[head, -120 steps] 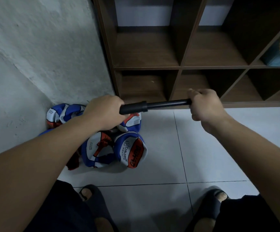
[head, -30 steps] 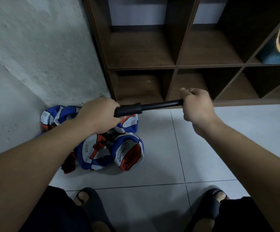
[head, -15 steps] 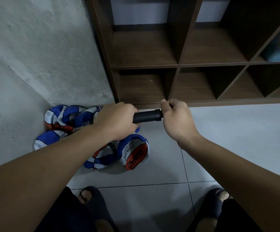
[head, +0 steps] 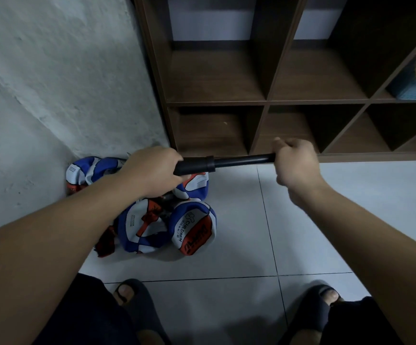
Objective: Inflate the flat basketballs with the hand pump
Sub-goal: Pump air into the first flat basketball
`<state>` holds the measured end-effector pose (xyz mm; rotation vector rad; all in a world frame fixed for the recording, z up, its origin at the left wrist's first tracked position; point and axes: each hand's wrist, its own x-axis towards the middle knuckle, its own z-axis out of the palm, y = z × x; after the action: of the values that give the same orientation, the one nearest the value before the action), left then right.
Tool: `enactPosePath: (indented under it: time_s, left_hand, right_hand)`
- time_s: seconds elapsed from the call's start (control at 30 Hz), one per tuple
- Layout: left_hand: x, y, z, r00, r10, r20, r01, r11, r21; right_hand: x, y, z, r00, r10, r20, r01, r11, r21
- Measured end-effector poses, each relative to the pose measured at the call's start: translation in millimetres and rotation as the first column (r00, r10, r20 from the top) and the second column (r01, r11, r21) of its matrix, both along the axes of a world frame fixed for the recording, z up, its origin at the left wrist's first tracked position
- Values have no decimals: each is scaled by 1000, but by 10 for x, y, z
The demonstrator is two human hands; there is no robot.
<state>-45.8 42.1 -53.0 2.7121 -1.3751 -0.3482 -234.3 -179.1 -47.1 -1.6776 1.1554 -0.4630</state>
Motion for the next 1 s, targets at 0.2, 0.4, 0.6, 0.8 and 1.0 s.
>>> enactPosePath:
  time_s: [0.2,0.4,0.6,0.8,1.0]
  left_hand:
    - [-155,-49,-2,999,-34,4,34,999,-40]
    - [-352,-148,40,997,-80,-9,80,996,-46]
    - [-389,-202,17,995,-93,-28,91,994,-57]
    - [-78,-11,58,998,-5,-55,3,1000,-31]
    - [-58,3,22,1000,-16,-9,16,1000,-25]
  right_hand:
    - [-19,493,-20,992,124,29,-120,985,-125]
    - [3,626,-98,987,151,53,-147,986,-78]
    - [21,588,-67,975,218,37,-215,974,-66]
    - [-32,66,-4,999,47,9,-47,999,-25]
    - [-59,63,-8,1000,29,0,-29,1000,6]
